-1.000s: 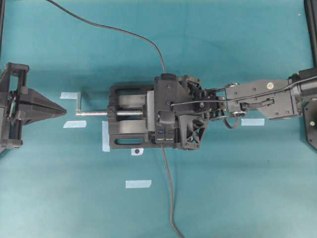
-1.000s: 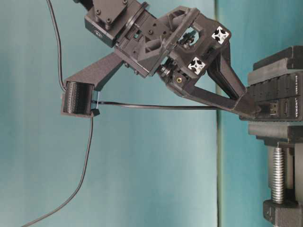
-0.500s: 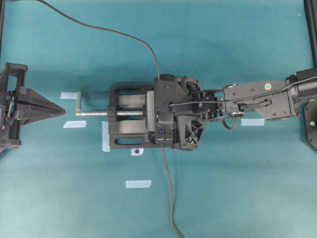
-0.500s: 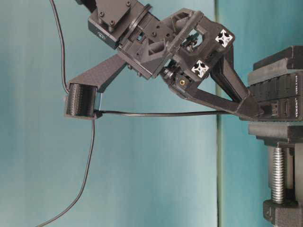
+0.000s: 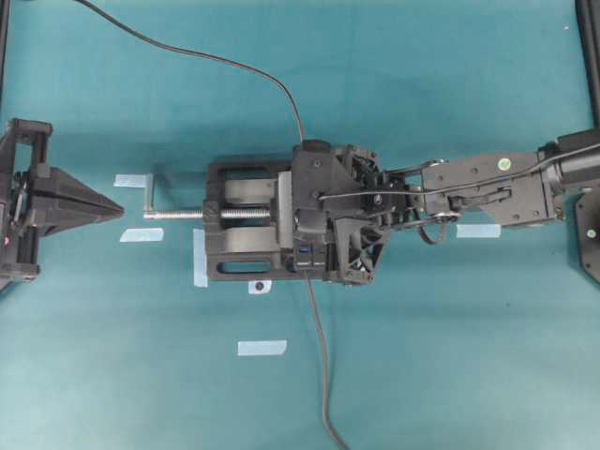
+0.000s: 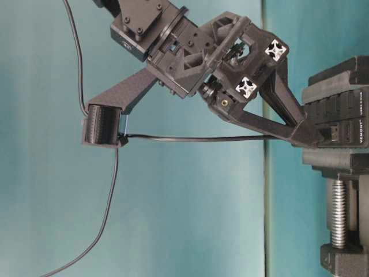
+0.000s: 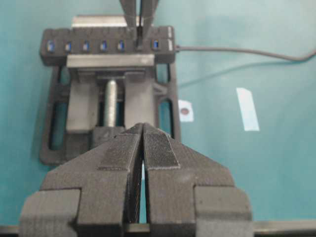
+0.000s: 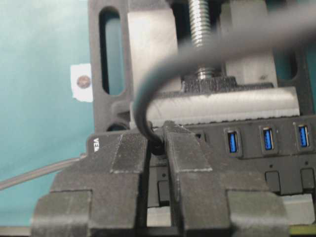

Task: Insert the USB into the second port from the front of the fixed hub.
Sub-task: 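Push the USB plug into the second port with the right gripper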

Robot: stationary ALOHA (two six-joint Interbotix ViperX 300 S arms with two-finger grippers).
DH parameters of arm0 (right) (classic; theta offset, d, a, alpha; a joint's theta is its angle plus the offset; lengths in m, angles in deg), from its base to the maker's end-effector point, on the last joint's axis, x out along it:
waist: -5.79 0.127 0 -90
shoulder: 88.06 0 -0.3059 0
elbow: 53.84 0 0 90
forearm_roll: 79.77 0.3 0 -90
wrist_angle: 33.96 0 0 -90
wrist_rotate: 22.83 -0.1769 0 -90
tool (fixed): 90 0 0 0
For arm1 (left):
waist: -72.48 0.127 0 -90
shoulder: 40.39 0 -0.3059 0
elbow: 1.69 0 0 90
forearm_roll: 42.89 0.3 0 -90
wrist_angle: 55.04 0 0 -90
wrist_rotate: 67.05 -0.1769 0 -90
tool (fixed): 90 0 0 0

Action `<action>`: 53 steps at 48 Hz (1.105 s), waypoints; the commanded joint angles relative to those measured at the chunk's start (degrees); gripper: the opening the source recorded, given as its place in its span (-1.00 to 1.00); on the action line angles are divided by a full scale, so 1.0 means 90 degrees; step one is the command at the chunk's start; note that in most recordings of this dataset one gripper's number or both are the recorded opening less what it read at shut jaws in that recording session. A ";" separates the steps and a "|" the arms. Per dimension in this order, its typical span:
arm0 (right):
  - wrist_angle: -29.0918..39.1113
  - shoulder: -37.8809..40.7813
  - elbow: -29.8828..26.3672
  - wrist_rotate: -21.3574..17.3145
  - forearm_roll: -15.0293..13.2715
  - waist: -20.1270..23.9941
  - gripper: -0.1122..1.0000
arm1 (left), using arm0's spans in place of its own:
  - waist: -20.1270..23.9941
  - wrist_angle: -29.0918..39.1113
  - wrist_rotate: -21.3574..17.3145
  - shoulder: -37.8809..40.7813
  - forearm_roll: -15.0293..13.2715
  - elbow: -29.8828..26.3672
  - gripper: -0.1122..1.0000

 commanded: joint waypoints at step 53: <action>-0.0039 0.0020 0.0078 -0.0068 0.0049 0.0137 -0.67 | 0.0010 -0.0059 0.0020 0.0020 0.0010 -0.0068 -0.80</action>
